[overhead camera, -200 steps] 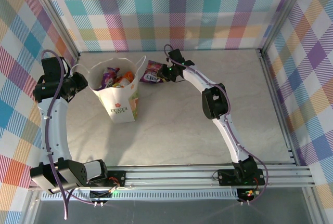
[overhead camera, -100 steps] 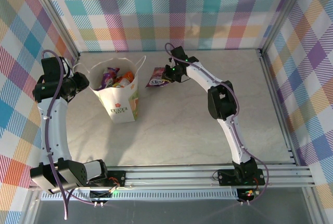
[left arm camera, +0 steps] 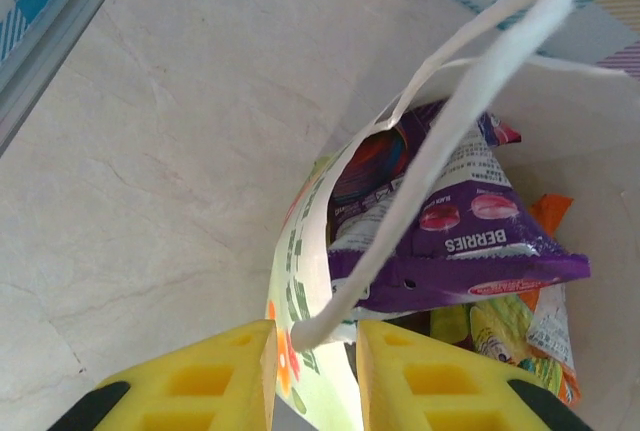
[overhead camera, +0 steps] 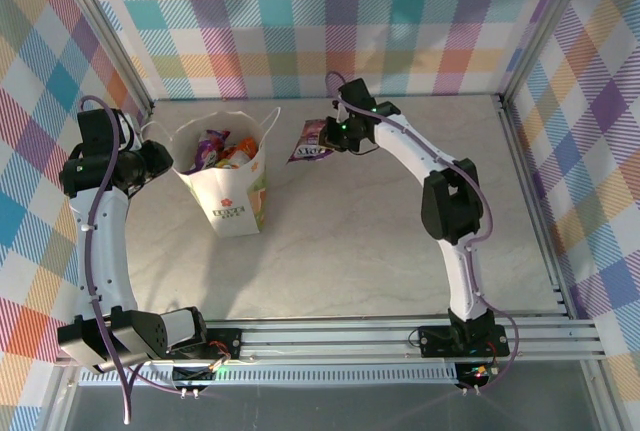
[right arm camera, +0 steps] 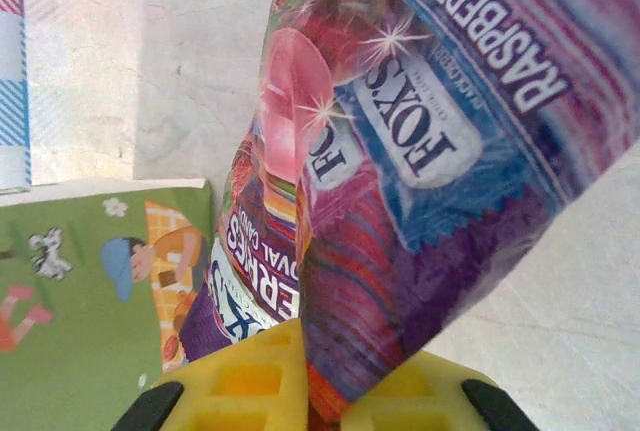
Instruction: Place the snacks into the paper bag
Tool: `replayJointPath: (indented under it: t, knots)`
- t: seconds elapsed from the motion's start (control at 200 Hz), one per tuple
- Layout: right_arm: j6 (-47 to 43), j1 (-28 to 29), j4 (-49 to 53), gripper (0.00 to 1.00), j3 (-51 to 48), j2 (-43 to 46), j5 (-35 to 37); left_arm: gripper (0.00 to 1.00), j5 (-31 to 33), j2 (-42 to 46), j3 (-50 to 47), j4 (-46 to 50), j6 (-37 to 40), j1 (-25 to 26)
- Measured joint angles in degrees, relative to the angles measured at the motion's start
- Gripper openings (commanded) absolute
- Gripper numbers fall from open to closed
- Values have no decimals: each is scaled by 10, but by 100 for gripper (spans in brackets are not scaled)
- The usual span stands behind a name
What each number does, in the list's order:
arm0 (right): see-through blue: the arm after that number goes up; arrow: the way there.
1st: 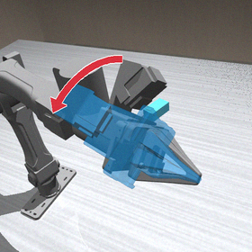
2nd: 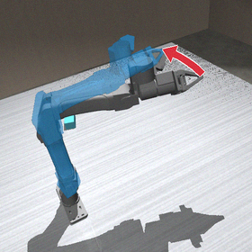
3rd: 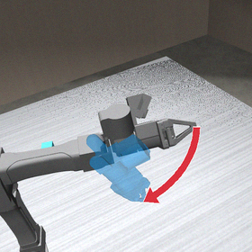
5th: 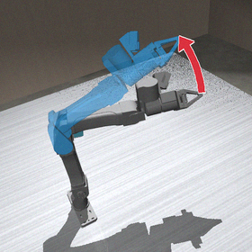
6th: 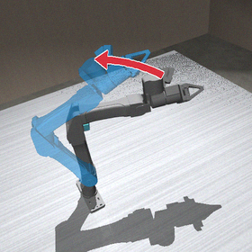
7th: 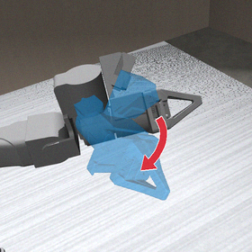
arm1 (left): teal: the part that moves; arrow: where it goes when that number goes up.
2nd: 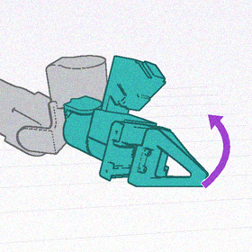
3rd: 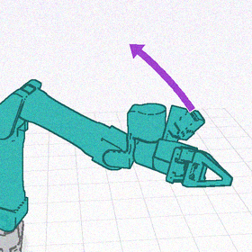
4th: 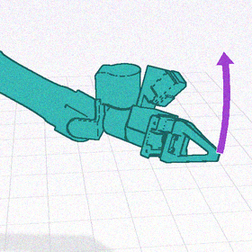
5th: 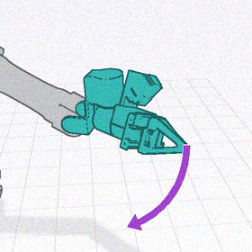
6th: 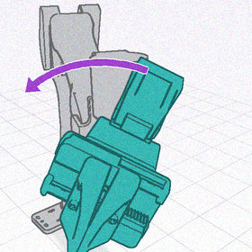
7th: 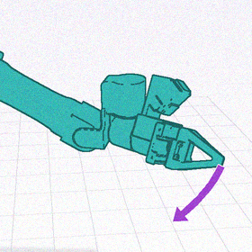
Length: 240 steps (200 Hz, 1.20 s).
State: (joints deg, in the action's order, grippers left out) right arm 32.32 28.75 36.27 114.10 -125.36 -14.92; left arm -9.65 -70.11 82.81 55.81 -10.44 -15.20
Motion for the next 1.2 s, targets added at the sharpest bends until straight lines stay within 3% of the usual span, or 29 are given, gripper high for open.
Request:
replayJointPath:
  t: [0.555,1.2]
  knots:
    - [-20,2,-17,13,-151,193,39,29,-22,5,17,30,22,0]
    - [-45,11,27,13,-184,349,101,30,-45,35,29,43,38,1]
